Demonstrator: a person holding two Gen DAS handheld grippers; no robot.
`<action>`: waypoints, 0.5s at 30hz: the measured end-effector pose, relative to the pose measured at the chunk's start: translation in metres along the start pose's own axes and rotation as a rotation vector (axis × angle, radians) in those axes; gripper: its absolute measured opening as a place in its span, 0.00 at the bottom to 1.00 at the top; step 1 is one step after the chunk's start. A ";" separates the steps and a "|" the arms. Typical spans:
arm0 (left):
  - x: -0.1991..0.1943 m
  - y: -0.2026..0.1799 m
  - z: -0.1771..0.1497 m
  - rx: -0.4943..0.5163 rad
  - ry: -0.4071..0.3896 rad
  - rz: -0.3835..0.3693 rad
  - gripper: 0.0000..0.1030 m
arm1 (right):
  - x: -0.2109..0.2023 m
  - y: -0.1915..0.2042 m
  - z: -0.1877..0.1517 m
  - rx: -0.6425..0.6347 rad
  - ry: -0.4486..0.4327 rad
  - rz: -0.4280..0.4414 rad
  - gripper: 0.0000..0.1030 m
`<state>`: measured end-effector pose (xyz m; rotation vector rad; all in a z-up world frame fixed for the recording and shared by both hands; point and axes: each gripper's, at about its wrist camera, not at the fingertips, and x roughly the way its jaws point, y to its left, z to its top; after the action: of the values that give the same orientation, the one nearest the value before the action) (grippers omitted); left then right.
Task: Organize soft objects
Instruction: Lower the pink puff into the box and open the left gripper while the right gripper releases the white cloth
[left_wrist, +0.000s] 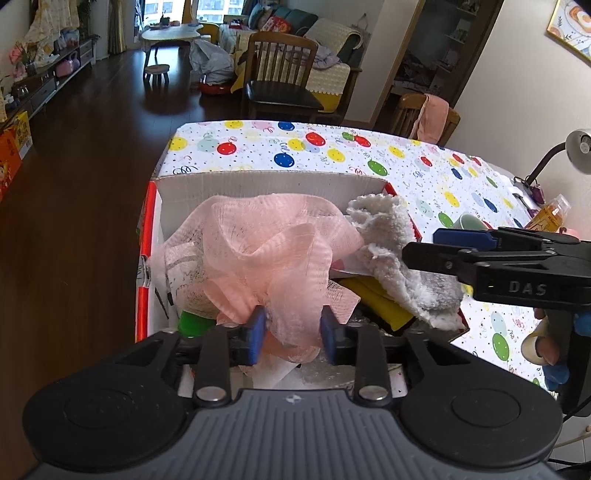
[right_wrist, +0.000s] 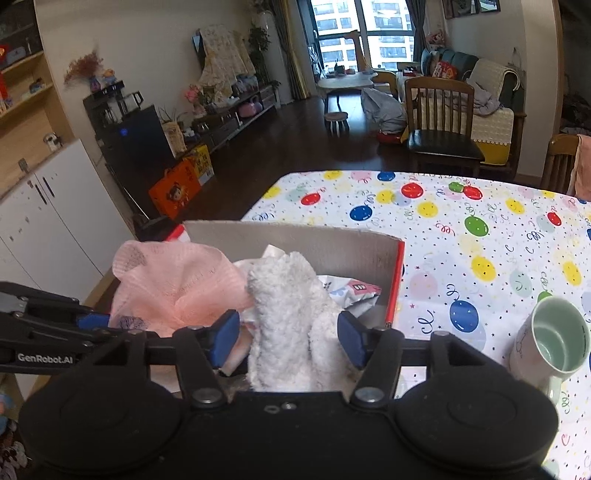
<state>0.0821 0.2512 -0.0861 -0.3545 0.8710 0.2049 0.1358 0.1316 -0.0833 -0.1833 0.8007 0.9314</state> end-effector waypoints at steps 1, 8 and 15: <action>-0.003 -0.001 -0.001 0.001 -0.009 -0.001 0.66 | -0.004 0.000 0.000 -0.002 -0.007 0.002 0.60; -0.035 -0.011 -0.007 0.023 -0.102 0.022 0.75 | -0.033 0.000 0.000 0.005 -0.056 0.035 0.66; -0.068 -0.024 -0.006 0.024 -0.196 0.032 0.76 | -0.066 0.002 -0.001 -0.014 -0.127 0.067 0.75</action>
<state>0.0424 0.2244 -0.0317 -0.2931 0.6851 0.2549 0.1110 0.0901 -0.0388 -0.1087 0.6867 1.0016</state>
